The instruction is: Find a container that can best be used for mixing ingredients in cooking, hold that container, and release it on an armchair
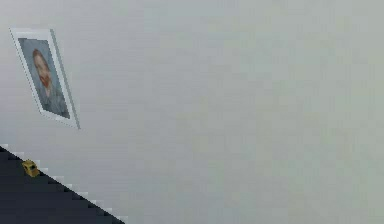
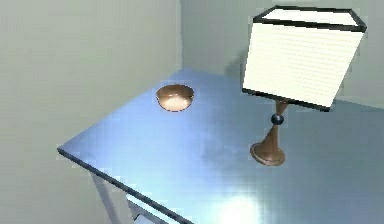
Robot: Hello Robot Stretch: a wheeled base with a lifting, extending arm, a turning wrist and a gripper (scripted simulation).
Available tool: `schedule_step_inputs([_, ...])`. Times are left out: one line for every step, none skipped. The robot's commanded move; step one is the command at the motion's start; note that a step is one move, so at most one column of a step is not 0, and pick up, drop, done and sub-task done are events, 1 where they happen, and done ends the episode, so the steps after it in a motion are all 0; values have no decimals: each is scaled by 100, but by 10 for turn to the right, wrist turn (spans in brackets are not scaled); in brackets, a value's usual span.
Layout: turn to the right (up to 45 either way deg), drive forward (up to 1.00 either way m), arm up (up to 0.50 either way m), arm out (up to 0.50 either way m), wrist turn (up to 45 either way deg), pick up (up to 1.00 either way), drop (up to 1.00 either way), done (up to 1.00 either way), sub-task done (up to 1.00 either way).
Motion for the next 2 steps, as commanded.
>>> schedule_step_inputs([0,0,38,0,0,0,0,0,0])
schedule_step_inputs([0,0,0,48,0,0,0,0,0])
